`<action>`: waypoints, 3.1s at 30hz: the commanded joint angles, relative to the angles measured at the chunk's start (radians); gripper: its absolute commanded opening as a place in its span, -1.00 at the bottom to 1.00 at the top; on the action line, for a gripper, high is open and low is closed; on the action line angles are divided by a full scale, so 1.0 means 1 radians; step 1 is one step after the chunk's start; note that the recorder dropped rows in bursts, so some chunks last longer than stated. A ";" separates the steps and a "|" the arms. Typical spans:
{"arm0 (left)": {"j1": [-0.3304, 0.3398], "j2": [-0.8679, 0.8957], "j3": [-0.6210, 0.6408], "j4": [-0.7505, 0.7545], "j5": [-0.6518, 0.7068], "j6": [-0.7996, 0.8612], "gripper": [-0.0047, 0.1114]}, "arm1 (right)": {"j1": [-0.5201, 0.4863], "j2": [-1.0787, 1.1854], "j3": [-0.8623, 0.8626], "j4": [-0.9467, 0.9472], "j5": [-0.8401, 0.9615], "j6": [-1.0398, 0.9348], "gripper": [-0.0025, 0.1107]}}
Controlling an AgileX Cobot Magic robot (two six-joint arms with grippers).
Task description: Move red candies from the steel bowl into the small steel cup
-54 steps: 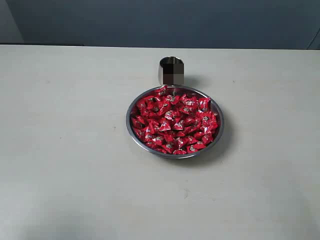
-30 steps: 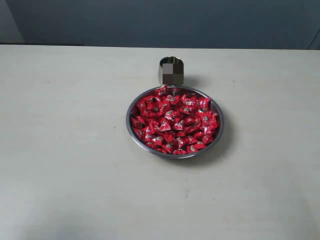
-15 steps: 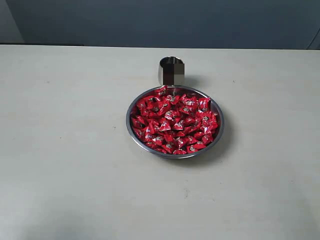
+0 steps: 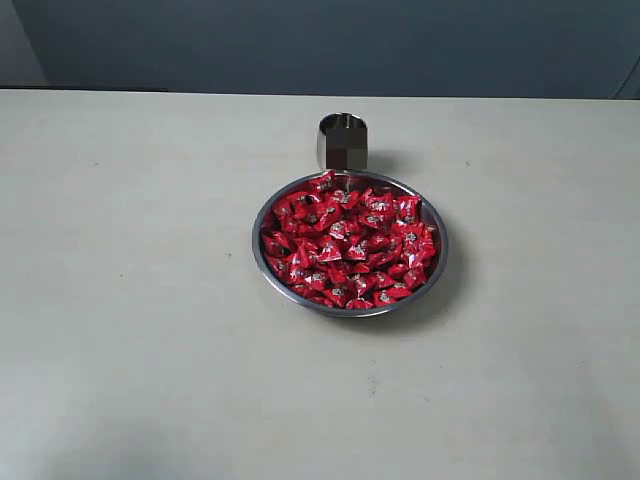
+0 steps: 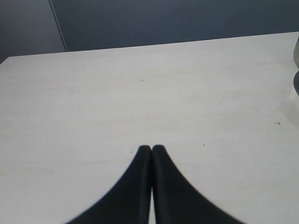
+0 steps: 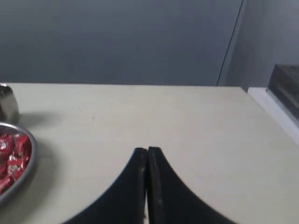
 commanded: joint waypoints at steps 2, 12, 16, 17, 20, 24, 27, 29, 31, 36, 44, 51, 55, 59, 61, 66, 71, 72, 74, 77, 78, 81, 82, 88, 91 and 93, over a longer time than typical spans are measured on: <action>-0.008 -0.005 -0.008 0.002 -0.005 -0.002 -0.91 | -0.006 0.032 -0.107 0.003 -0.012 0.000 -0.96; -0.008 -0.005 -0.008 0.002 -0.005 -0.002 -0.91 | -0.006 0.153 -0.231 0.003 -0.016 0.000 -0.96; -0.008 -0.005 -0.008 0.002 -0.005 -0.002 -0.91 | -0.006 0.173 -0.237 0.003 -0.026 0.000 -0.96; -0.008 -0.005 -0.008 0.002 -0.005 -0.002 -0.91 | -0.006 0.173 -0.237 0.003 -0.024 0.000 -0.96; -0.008 -0.005 -0.008 0.002 -0.005 -0.002 -0.91 | -0.006 0.173 -0.237 0.003 -0.024 0.000 -0.96; -0.008 -0.005 -0.008 0.002 -0.005 -0.002 -0.91 | -0.006 0.173 -0.237 0.003 -0.026 0.000 -0.96; -0.008 -0.005 -0.008 0.002 -0.005 -0.002 -0.91 | -0.006 0.173 -0.237 0.003 -0.026 0.000 -0.96; -0.008 -0.005 -0.008 0.002 -0.005 -0.002 -0.91 | -0.006 0.173 -0.237 0.003 -0.026 0.000 -0.96; -0.008 -0.005 -0.008 0.002 -0.005 -0.002 -0.91 | -0.006 0.173 -0.237 0.003 -0.026 0.000 -0.96; -0.008 -0.005 -0.008 0.002 -0.005 -0.002 -0.91 | -0.006 0.173 -0.237 0.001 -0.032 0.000 -0.96; -0.008 -0.005 -0.008 0.002 -0.005 -0.002 -0.91 | -0.004 0.173 -0.226 0.201 -0.017 -0.007 -0.96; -0.008 -0.005 -0.008 0.002 -0.005 -0.002 -0.91 | 0.049 0.244 -0.226 0.355 0.010 -0.148 -0.96; -0.008 -0.005 -0.008 0.002 -0.005 -0.002 -0.91 | 0.127 0.366 -0.232 0.403 0.010 -0.231 -0.96; -0.008 -0.005 -0.008 0.002 -0.005 -0.002 -0.91 | 0.213 0.488 -0.261 0.403 0.025 -0.258 -0.96; -0.008 -0.005 -0.008 0.002 -0.005 -0.002 -0.91 | 0.255 0.557 -0.279 0.403 0.036 -0.262 -0.96; -0.008 -0.005 -0.008 0.002 -0.005 -0.002 -0.91 | 0.347 0.744 -0.339 0.406 0.066 -0.291 -0.81; -0.008 -0.005 -0.008 0.002 -0.005 -0.002 -0.91 | 0.440 0.934 -0.410 0.439 0.058 -0.350 -0.32; -0.008 -0.005 -0.008 0.002 -0.005 -0.002 -0.91 | 0.459 0.976 -0.430 0.457 0.058 -0.363 -0.27; -0.008 -0.005 -0.008 0.002 -0.005 -0.002 -0.91 | 0.495 1.058 -0.469 0.485 0.050 -0.381 -0.26; -0.008 -0.005 -0.008 0.002 -0.005 -0.002 -0.91 | 0.555 1.177 -0.546 0.488 0.039 -0.386 -0.26; -0.008 -0.005 -0.008 0.002 -0.005 -0.002 -0.91 | 0.572 1.221 -0.576 0.488 0.039 -0.386 -0.26; -0.008 -0.005 -0.008 0.002 -0.005 -0.002 -0.91 | 0.621 1.348 -0.666 0.488 0.057 -0.386 -0.26; -0.008 -0.005 -0.008 0.002 -0.005 -0.002 -0.91 | 0.636 1.393 -0.699 0.488 0.063 -0.386 -0.26; -0.008 -0.005 -0.008 0.002 -0.005 -0.002 -0.91 | 0.672 1.630 -0.885 0.484 0.115 -0.386 -0.26; -0.008 -0.005 -0.008 0.002 -0.005 -0.002 -0.91 | 0.676 1.743 -0.973 0.484 0.156 -0.386 -0.26; -0.008 -0.005 -0.008 0.002 -0.005 -0.002 -0.91 | 0.676 1.806 -1.017 0.480 0.169 -0.386 -0.26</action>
